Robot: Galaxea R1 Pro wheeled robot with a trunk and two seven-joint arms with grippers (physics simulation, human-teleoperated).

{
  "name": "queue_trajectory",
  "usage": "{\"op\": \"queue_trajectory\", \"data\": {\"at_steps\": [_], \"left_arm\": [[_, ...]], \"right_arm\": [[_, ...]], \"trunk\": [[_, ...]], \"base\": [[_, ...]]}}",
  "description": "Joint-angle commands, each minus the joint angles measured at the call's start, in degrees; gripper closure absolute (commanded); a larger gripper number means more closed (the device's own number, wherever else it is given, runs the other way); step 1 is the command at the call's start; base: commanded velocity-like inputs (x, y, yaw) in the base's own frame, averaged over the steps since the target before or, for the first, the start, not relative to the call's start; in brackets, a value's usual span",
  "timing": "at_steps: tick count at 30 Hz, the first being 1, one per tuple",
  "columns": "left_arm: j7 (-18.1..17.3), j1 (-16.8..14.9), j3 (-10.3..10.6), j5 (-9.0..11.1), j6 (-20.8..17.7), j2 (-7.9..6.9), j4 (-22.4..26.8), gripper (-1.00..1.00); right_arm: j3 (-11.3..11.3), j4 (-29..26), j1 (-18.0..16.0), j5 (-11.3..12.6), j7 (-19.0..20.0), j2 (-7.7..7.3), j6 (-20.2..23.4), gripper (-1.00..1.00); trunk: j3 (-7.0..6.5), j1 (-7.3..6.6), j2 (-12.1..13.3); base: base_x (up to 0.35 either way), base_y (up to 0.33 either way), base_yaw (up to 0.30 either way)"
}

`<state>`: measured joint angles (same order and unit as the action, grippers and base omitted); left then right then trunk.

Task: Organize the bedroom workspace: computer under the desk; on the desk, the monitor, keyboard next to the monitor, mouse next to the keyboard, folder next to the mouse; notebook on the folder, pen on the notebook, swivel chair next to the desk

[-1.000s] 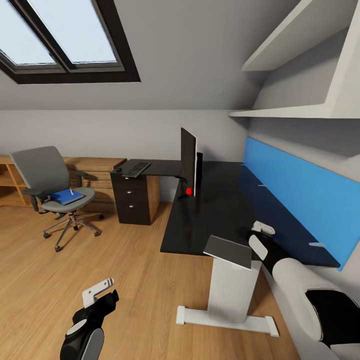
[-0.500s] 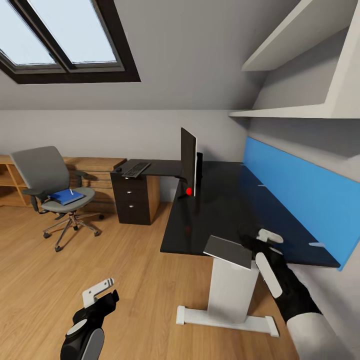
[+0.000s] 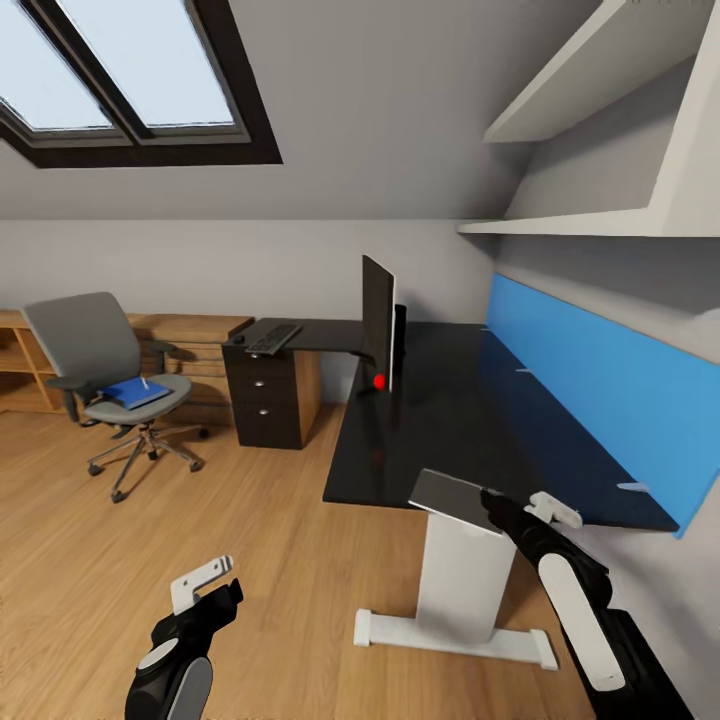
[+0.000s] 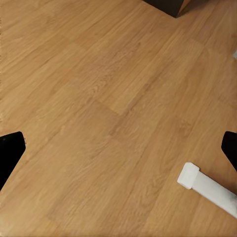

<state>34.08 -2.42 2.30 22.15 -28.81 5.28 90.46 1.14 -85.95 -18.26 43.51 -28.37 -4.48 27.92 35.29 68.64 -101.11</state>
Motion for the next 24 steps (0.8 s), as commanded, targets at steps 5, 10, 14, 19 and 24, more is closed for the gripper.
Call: {"op": "queue_trajectory", "data": {"at_steps": [5,10,14,19,24], "left_arm": [[0.6,0.0,1.7,0.5,-0.2,-0.07,0.3,-1.0],[0.8,0.0,1.8,0.5,-0.1,-0.02,0.6,-1.0],[0.9,0.0,1.8,0.5,-0.1,-0.01,0.6,-1.0],[1.1,0.0,1.8,0.5,-0.1,-0.01,0.6,-1.0],[1.2,0.0,1.8,0.6,-0.1,-0.01,0.5,-1.0]], "right_arm": [[-4.4,0.8,0.0,4.4,-0.5,-0.14,0.2,-1.0],[-5.6,0.9,0.1,5.0,-0.5,-0.17,0.2,-1.0],[-6.2,1.3,0.1,5.1,-0.5,-0.17,0.2,-1.0],[-6.7,2.1,0.1,5.1,-0.4,-0.17,0.0,-1.0],[-6.8,3.4,0.1,5.1,-0.3,-0.17,-0.2,-1.0]], "trunk": [[0.06,-0.02,0.0],[0.6,0.64,-1.2],[1.32,1.52,-2.8],[2.22,2.62,-4.8],[3.11,3.71,-6.9]], "base": [[-0.061,0.048,-0.001],[-0.008,0.006,0.0],[-0.001,0.001,0.0],[0.0,0.0,0.0],[0.0,0.0,0.0]]}}
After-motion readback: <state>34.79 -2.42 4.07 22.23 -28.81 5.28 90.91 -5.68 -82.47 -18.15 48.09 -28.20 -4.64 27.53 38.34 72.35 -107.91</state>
